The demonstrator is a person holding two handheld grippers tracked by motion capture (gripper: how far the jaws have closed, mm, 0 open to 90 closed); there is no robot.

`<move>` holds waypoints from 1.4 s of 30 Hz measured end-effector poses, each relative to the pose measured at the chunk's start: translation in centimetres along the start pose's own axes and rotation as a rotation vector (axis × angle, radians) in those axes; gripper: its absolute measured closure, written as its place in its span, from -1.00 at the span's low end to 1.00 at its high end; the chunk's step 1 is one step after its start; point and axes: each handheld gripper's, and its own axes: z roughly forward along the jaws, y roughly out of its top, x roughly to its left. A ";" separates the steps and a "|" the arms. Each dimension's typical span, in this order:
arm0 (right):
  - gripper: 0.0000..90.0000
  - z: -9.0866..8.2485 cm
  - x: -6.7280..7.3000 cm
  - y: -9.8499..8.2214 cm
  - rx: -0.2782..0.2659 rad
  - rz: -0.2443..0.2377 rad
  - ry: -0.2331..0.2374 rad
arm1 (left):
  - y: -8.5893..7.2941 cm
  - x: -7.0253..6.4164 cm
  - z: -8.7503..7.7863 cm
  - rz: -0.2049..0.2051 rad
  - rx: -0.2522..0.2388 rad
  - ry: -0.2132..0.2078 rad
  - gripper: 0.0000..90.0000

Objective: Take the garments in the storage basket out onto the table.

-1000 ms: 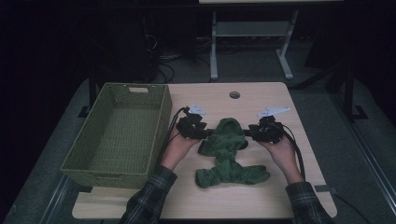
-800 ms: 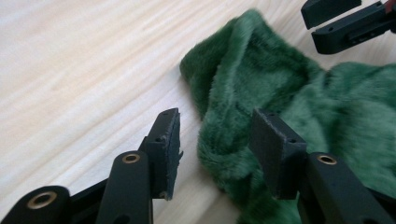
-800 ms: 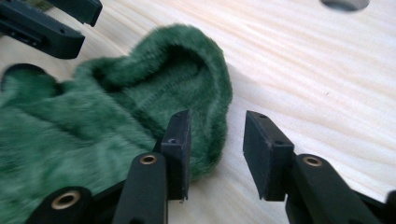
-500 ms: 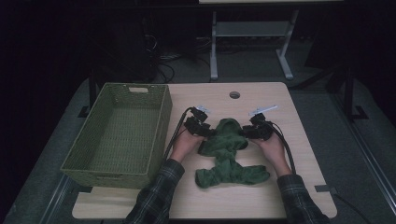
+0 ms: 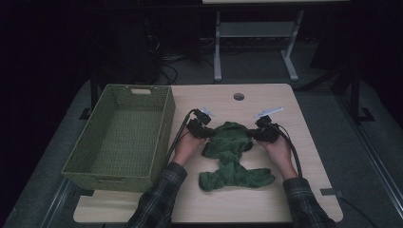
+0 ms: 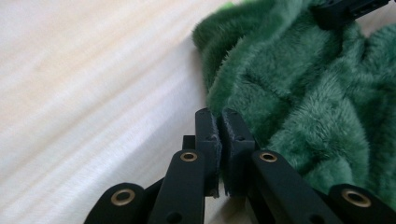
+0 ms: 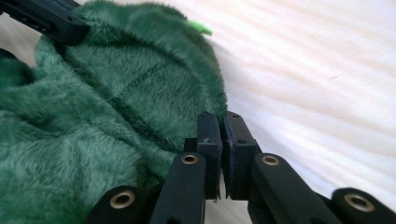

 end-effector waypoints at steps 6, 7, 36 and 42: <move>0.94 -2.2 -1.5 0.3 -0.042 -0.011 -0.034 | 0.3 -0.1 0.0 0.016 -0.067 0.010 0.93; 0.94 -2.3 -1.8 0.2 -0.046 -0.008 -0.033 | 0.2 0.0 0.3 0.008 -0.067 0.011 0.94; 0.23 -4.3 -1.7 -0.1 -0.054 0.033 -0.061 | 0.5 -0.4 -1.9 0.039 -0.063 0.023 0.06; 0.19 -5.4 -1.0 -0.6 -0.085 0.046 -0.051 | -0.6 -1.4 -3.4 0.049 -0.060 0.021 -0.13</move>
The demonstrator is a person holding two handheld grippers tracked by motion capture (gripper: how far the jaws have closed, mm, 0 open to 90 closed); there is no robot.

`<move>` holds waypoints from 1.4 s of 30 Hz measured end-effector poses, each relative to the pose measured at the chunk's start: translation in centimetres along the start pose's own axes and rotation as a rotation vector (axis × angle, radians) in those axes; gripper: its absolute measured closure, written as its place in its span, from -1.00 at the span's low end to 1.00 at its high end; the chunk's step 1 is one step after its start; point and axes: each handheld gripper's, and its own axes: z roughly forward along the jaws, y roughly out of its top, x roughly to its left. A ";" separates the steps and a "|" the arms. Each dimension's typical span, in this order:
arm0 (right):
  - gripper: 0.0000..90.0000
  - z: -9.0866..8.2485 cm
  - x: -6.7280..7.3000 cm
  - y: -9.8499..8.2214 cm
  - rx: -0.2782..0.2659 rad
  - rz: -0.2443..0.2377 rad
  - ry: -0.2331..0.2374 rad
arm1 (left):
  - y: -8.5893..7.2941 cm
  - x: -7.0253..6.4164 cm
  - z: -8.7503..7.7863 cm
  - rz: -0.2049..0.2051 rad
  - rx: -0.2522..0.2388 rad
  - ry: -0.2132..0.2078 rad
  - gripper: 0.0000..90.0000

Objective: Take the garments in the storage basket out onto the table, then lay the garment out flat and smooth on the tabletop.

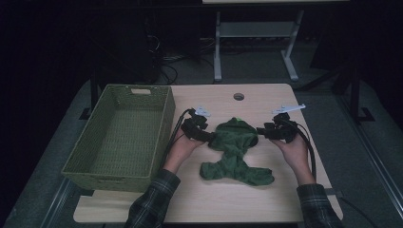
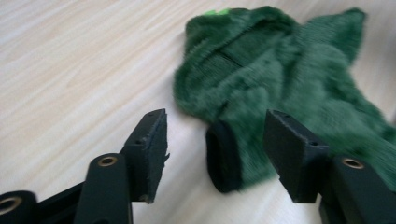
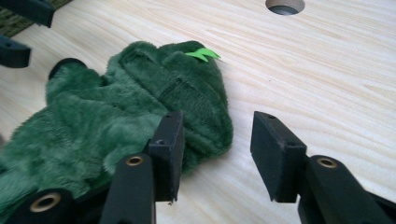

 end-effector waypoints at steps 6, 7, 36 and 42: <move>0.16 -1.1 0.6 -0.5 -0.025 0.004 0.013 | -1.2 -1.3 -1.8 -0.003 -0.012 0.000 -0.34; 0.16 -1.4 0.7 -0.6 -0.035 0.003 0.008 | -1.4 -1.6 -2.1 0.005 -0.008 0.003 -0.37; 0.15 -2.8 5.8 -2.7 -0.035 -0.073 0.119 | -11.7 -8.6 -5.1 0.070 0.025 -0.006 -0.72; 0.14 -2.6 7.2 -2.9 -0.027 -0.103 0.148 | -13.1 -9.6 -5.6 0.090 0.010 -0.004 -0.72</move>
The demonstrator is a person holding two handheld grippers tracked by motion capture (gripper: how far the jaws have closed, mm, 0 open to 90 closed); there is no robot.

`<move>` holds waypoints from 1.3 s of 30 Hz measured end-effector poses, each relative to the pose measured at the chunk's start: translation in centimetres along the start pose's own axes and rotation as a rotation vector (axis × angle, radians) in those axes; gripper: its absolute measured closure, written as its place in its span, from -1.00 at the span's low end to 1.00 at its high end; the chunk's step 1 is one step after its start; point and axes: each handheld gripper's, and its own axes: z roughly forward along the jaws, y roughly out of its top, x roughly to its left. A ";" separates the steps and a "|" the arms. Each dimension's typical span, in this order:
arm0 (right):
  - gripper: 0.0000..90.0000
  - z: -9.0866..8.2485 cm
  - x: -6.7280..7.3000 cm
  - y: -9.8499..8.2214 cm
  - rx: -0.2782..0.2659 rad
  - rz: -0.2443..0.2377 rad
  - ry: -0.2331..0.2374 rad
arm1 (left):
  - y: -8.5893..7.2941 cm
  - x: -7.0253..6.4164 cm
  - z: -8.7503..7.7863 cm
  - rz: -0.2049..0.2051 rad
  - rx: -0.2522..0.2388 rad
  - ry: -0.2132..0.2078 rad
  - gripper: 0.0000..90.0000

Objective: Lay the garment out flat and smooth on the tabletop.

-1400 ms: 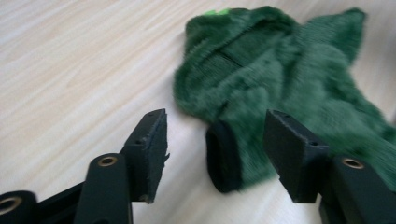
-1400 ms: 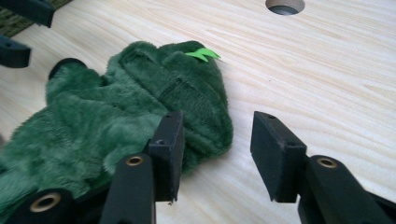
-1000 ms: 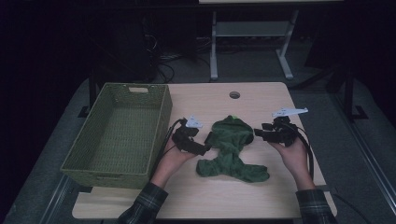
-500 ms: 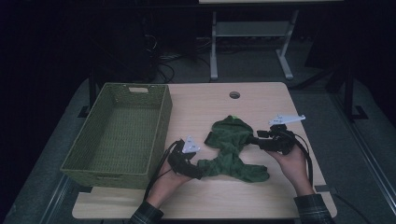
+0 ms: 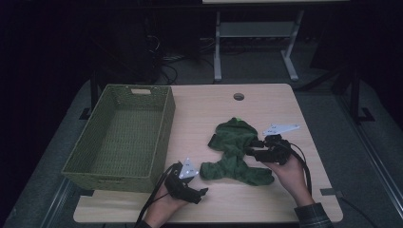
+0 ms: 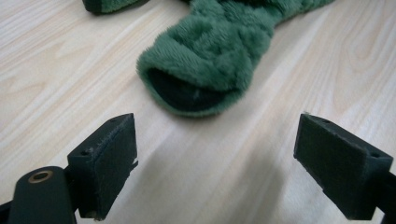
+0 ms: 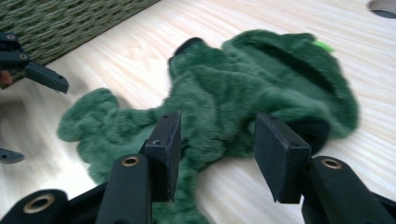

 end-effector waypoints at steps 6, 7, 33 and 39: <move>0.16 0.7 1.8 0.3 0.001 -0.028 0.041 | -0.9 -0.1 -0.3 0.017 -0.005 0.021 -0.72; 0.19 1.0 2.6 0.4 -0.002 -0.048 0.053 | -1.0 -0.2 -0.3 0.011 -0.007 0.012 -0.72; 0.63 7.2 11.5 1.0 0.059 -0.189 0.224 | -1.9 0.3 0.1 0.028 -0.035 -0.038 -0.68; 0.65 9.7 12.1 0.6 0.101 -0.229 0.193 | -1.9 0.3 0.1 0.028 -0.033 -0.038 -0.68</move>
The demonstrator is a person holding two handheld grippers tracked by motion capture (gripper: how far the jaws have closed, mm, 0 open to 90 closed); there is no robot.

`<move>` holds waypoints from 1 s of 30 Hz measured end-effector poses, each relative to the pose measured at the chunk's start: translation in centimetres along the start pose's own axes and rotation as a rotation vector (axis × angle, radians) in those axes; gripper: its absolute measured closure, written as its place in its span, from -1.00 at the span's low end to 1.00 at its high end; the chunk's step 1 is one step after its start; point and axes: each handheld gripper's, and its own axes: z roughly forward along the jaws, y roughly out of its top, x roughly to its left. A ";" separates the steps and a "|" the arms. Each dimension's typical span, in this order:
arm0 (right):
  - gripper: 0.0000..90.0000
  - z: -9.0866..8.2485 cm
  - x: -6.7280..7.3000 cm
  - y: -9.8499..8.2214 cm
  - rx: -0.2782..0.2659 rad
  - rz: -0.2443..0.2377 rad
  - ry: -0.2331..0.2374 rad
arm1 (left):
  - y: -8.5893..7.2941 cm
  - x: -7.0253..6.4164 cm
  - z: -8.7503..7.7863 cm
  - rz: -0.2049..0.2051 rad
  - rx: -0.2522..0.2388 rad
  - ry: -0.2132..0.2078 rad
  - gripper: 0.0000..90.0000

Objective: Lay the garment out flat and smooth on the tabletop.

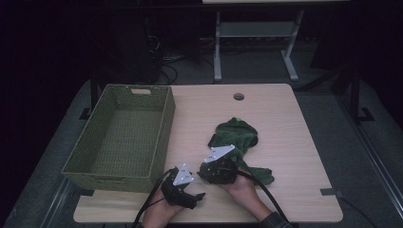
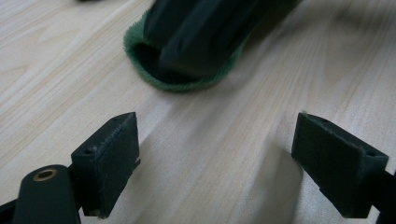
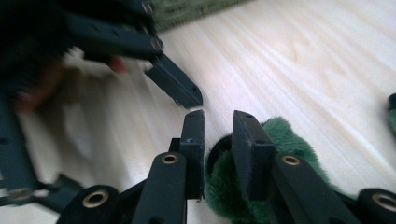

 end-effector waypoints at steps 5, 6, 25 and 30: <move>0.64 1.3 0.2 -0.7 0.058 -0.029 -0.043 | 0.0 0.0 0.0 0.000 0.001 -0.001 -0.68; 0.65 1.4 0.2 -0.8 0.052 -0.030 -0.045 | 0.0 0.0 0.0 0.001 0.001 -0.001 -0.68; 0.94 -1.0 0.5 -2.0 0.063 -0.002 0.070 | 0.0 0.0 0.0 -0.001 0.000 0.000 -0.68; 0.94 -3.0 0.5 -1.2 -0.034 -0.014 0.091 | 0.0 0.0 0.0 -0.008 -0.005 -0.004 -0.68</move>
